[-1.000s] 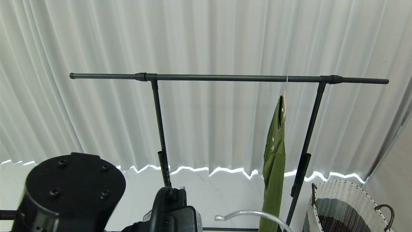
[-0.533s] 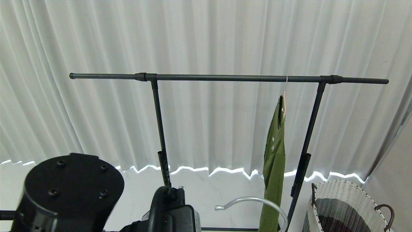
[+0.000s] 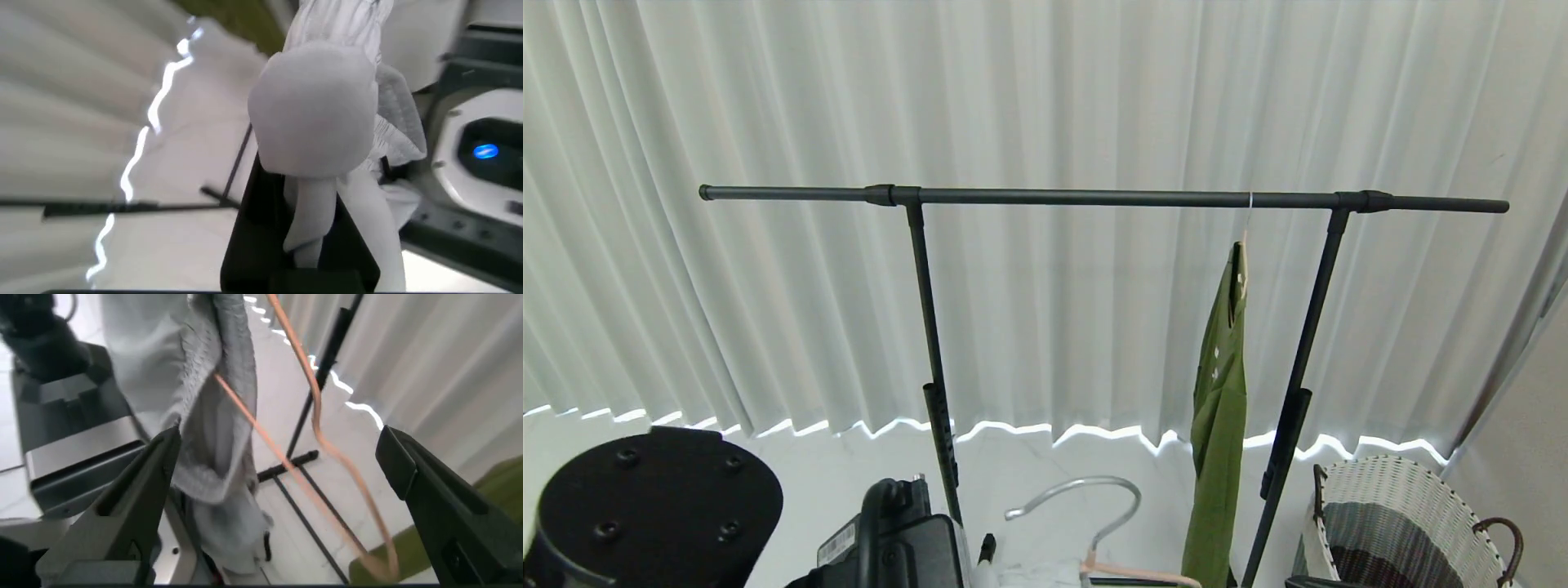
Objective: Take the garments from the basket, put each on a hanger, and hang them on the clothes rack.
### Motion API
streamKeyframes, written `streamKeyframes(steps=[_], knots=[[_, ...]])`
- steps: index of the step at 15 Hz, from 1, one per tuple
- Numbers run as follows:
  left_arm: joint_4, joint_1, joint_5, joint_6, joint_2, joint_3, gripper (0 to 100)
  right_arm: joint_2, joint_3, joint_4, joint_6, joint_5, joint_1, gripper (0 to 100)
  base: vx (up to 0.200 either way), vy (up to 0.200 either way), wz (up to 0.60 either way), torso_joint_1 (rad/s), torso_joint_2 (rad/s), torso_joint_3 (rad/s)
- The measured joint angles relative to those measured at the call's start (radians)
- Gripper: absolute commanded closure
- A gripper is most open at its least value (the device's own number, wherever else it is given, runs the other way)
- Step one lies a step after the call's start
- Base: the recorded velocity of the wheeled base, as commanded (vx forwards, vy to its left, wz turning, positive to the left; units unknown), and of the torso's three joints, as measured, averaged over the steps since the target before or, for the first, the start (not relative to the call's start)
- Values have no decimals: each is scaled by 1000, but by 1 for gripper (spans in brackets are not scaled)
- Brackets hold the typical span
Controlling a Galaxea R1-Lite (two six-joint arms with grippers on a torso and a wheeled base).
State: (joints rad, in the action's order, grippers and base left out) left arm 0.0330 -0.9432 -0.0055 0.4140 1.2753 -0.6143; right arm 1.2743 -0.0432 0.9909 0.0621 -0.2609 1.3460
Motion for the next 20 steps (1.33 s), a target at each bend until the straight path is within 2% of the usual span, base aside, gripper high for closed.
streamKeyframes(steps=[2,5,6,9,15,18,19,20], knots=[[-21,58,8,-7,-18,6,100,25,-12,0,2,-2,-7,0,0,0,0,0,0,0],[-156,142,25,-21,-26,-8,100,90,-54,0,17,-3,-19,0,0,0,0,0,0,0],[-168,155,34,-40,-26,-20,100,121,-77,1,29,-3,-29,0,0,0,0,0,0,0],[-175,166,51,-105,-29,-84,100,216,-157,1,100,-3,-79,0,0,0,0,0,0,0],[-228,161,49,-109,-30,-124,100,423,-323,2,334,-71,-193,0,0,0,0,0,0,0],[-251,161,49,-109,-29,-125,100,497,-354,1,358,-87,-212,0,0,0,0,0,0,0],[-251,161,49,-109,-29,-125,100,512,-355,1,358,-93,-212,100,0,0,0,0,0,0],[-252,161,49,-108,-28,-124,100,522,-356,2,357,-103,-214,100,0,0,0,0,0,0]])
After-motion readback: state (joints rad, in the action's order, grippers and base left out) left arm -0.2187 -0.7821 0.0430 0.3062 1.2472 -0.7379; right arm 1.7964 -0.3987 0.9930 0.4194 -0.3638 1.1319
